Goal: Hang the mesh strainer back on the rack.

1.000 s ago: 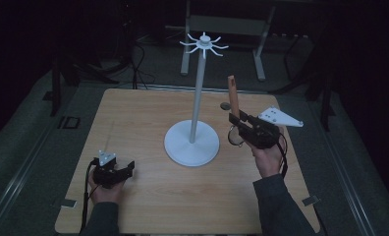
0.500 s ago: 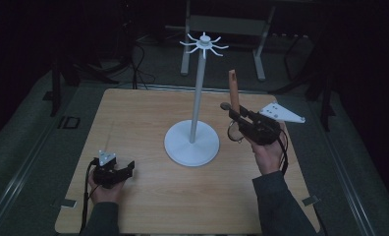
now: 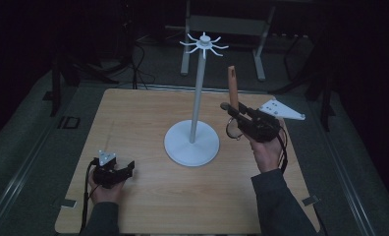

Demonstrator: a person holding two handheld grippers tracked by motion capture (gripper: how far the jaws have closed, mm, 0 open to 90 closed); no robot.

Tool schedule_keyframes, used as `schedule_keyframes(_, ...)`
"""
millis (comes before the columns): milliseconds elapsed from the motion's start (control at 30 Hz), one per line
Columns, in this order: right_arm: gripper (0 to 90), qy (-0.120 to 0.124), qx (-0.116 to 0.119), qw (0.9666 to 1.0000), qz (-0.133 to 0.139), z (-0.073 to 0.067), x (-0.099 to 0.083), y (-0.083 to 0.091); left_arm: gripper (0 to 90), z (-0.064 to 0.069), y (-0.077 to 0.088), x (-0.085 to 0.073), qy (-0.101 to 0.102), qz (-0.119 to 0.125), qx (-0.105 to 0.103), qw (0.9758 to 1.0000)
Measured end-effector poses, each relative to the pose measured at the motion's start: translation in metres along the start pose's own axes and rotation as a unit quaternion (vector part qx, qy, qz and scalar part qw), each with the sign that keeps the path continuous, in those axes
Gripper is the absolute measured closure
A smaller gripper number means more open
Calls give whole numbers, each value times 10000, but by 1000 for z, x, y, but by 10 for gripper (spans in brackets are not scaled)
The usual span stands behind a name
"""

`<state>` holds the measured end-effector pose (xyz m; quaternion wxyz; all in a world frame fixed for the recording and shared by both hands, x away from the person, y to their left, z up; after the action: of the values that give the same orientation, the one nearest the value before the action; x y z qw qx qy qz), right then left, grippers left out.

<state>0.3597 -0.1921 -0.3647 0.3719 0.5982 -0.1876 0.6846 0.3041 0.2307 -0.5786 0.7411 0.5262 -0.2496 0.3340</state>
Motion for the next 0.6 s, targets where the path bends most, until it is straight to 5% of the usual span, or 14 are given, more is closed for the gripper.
schedule_keyframes(600,694,-73,166,9994,289,-2,17,0,248,0,0,0,5,2,0,10000)
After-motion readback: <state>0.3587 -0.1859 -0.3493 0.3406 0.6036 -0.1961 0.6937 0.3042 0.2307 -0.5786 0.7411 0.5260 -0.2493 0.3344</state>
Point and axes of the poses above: each handheld gripper's, and its own axes: y roughly backward along the jaws, x roughly out of its top, z roughly to its right, the point moved 2 cm from there along -y, roughly forward along the jaws, and after that the axes turned 15 degrees about y, right-handed, at the moved point
